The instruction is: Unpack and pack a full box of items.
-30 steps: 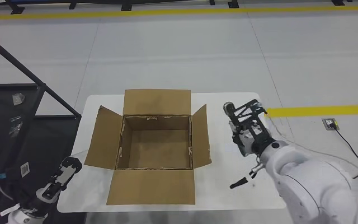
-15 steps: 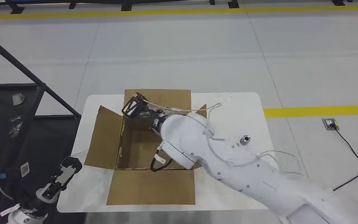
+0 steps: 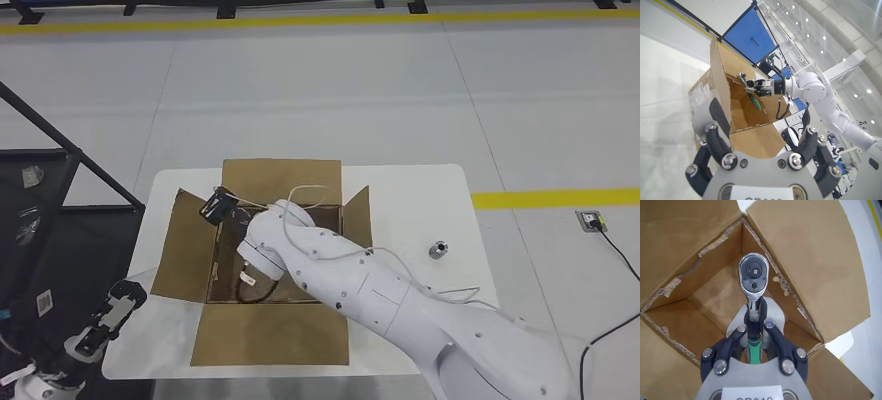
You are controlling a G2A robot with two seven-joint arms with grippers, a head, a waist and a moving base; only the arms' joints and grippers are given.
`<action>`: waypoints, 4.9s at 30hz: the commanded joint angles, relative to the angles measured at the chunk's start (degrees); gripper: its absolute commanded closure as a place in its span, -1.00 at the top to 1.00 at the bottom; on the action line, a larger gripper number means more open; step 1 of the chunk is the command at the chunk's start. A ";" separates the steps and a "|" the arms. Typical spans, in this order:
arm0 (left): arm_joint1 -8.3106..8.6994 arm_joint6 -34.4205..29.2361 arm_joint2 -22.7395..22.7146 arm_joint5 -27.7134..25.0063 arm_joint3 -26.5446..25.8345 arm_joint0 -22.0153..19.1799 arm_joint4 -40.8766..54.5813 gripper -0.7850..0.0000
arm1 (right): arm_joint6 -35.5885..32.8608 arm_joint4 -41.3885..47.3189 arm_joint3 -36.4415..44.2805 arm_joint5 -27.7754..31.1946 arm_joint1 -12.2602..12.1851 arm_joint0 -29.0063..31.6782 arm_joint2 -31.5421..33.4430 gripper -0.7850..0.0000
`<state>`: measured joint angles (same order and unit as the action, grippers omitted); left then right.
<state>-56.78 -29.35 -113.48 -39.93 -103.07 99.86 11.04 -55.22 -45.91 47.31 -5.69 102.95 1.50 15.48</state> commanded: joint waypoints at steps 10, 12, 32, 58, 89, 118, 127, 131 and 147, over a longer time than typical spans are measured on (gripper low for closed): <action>-0.01 0.10 0.05 0.10 -0.16 -0.05 -0.03 1.00 | 3.65 2.41 -3.51 -0.23 -0.42 2.55 2.19 -1.00; -0.11 0.77 0.28 0.60 -1.51 -0.13 -0.61 1.00 | 7.91 3.39 -6.34 2.54 -0.83 4.04 3.56 -1.00; -1.25 5.20 0.65 2.84 -6.33 2.98 -4.70 1.00 | 19.13 2.13 -27.91 21.51 5.28 7.99 3.41 -0.31; -1.93 6.64 -2.49 4.87 -4.15 1.35 -2.68 1.00 | 36.35 -12.04 -18.16 17.55 3.71 9.04 3.91 0.83; -2.95 6.00 -0.45 4.37 -4.74 1.64 -4.19 1.00 | -23.69 -40.79 56.36 -3.94 -20.26 47.78 66.17 1.00; -3.34 6.87 -0.01 4.94 -4.19 1.49 -4.46 1.00 | -9.98 -28.47 -3.68 0.74 -21.16 26.13 70.39 -0.03; -3.34 6.87 -0.01 4.94 -4.19 1.49 -4.46 1.00 | -6.59 -27.02 -7.71 0.99 -21.28 23.93 69.52 -0.45; -3.34 6.87 -0.01 4.94 -4.19 1.49 -4.46 1.00 | -5.37 -26.45 -5.35 1.69 -21.36 24.02 69.07 -1.00; -3.34 6.87 -0.01 4.94 -4.19 1.49 -4.46 1.00 | -16.94 -46.70 62.58 -4.16 -20.26 40.03 48.79 -1.00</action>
<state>-60.12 -22.48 -113.49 -34.98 -107.26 101.35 6.58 -72.01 -91.38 108.74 -10.06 82.48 42.30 66.61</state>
